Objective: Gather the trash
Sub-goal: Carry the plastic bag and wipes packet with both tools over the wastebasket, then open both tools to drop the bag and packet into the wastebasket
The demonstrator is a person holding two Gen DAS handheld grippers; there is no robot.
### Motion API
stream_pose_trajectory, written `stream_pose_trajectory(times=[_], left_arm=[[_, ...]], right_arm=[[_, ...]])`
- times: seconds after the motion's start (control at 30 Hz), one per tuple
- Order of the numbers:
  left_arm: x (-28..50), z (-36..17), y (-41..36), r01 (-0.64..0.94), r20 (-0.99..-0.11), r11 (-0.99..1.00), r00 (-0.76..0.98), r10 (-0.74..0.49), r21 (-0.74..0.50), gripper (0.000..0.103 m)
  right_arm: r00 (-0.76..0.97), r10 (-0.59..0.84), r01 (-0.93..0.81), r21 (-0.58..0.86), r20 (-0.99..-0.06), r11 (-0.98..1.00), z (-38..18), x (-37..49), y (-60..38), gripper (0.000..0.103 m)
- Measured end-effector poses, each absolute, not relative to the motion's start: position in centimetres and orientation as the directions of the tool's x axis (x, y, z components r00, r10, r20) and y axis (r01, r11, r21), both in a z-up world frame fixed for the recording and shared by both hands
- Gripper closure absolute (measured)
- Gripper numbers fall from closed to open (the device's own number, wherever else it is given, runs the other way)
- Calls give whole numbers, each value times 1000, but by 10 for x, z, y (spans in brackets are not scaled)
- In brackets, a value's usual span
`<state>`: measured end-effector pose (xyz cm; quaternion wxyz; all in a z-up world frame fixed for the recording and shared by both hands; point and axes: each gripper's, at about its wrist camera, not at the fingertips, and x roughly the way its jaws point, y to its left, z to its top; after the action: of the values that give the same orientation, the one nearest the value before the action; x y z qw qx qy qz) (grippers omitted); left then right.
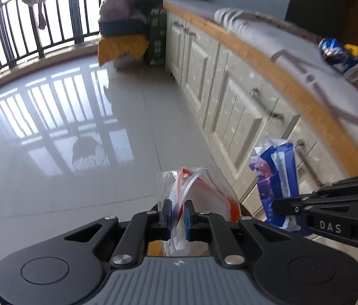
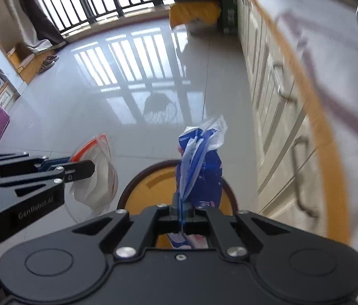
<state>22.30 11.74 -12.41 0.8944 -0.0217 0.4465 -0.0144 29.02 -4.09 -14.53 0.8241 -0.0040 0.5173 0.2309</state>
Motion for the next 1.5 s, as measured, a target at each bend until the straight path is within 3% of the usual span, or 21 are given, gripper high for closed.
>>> stream_pose_trajectory(times=[0.4, 0.83, 0.97, 1.1, 1.27, 1.37, 1.5], left_arm=[[248, -210, 129, -82, -876, 988, 476, -79, -133, 93], [256, -271, 129, -120, -900, 973, 415, -131, -197, 92], [263, -283, 129, -126, -906, 972, 402, -131, -197, 91], [268, -290, 129, -121, -914, 976, 388, -121, -180, 90], [271, -293, 133, -122, -920, 979, 377, -108, -166, 82], [269, -294, 134, -120, -924, 980, 368, -107, -161, 68], [266, -297, 134, -111, -933, 983, 346, -98, -144, 61]], right_arm=[[193, 393, -332, 317, -899, 889, -239, 316, -25, 102], [154, 382, -299, 325, -911, 897, -278, 328, -28, 101], [150, 384, -286, 331, -911, 899, -285, 329, -28, 97], [157, 385, -291, 330, -910, 898, -288, 330, -29, 84], [165, 367, -288, 312, -915, 905, -289, 329, -32, 79], [164, 354, -280, 301, -921, 912, -288, 328, -34, 79], [137, 338, -290, 289, -931, 912, -288, 324, -34, 77]])
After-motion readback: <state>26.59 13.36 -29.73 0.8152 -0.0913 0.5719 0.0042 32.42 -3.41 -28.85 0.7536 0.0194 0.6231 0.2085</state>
